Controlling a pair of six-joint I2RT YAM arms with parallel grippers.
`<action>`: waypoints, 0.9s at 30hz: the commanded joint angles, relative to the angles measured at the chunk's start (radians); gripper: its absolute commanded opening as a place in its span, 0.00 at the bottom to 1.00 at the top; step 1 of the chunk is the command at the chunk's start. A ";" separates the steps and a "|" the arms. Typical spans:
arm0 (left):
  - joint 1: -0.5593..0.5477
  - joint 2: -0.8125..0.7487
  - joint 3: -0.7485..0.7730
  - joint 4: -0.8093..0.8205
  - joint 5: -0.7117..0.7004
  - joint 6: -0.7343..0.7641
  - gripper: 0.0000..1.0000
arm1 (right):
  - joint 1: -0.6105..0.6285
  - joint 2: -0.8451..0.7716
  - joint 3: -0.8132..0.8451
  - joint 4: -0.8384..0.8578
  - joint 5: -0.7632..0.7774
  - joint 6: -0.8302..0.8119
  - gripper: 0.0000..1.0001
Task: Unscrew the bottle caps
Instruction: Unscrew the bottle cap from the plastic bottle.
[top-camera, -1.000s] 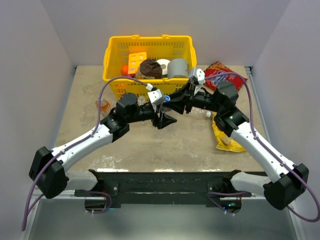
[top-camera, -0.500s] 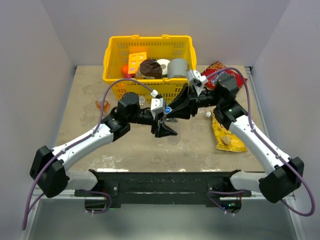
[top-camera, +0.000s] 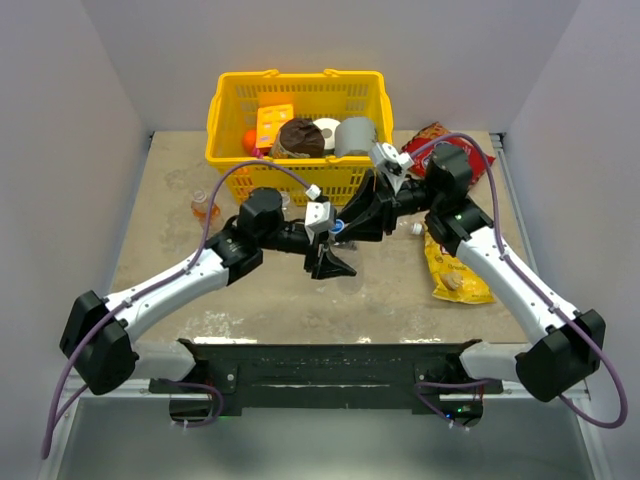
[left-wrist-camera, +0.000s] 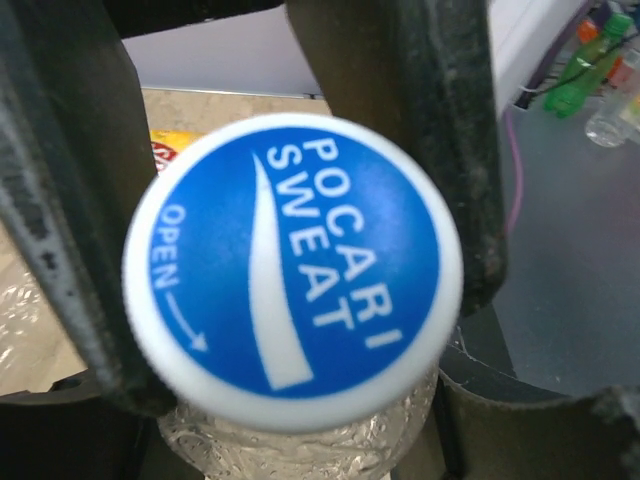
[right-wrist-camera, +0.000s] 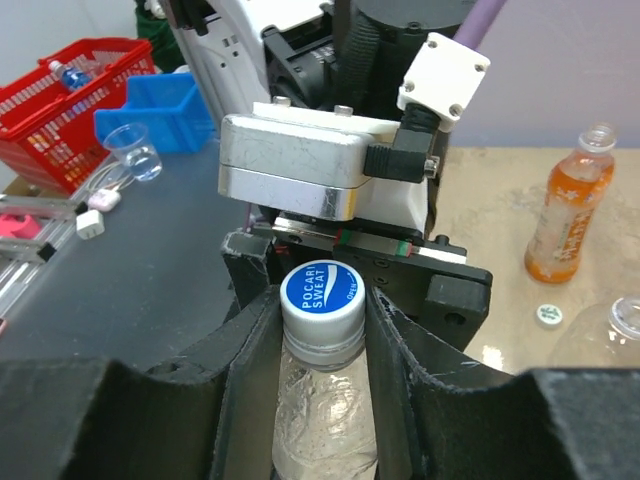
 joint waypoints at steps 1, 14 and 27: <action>-0.015 -0.073 0.016 0.113 -0.219 0.002 0.33 | 0.013 -0.025 0.011 -0.040 0.062 -0.021 0.47; -0.015 -0.096 -0.006 0.123 -0.367 -0.011 0.32 | 0.001 -0.106 -0.012 -0.044 0.276 -0.024 0.71; -0.015 -0.083 -0.001 0.122 -0.358 -0.017 0.32 | 0.012 -0.146 -0.053 0.039 0.429 0.008 0.66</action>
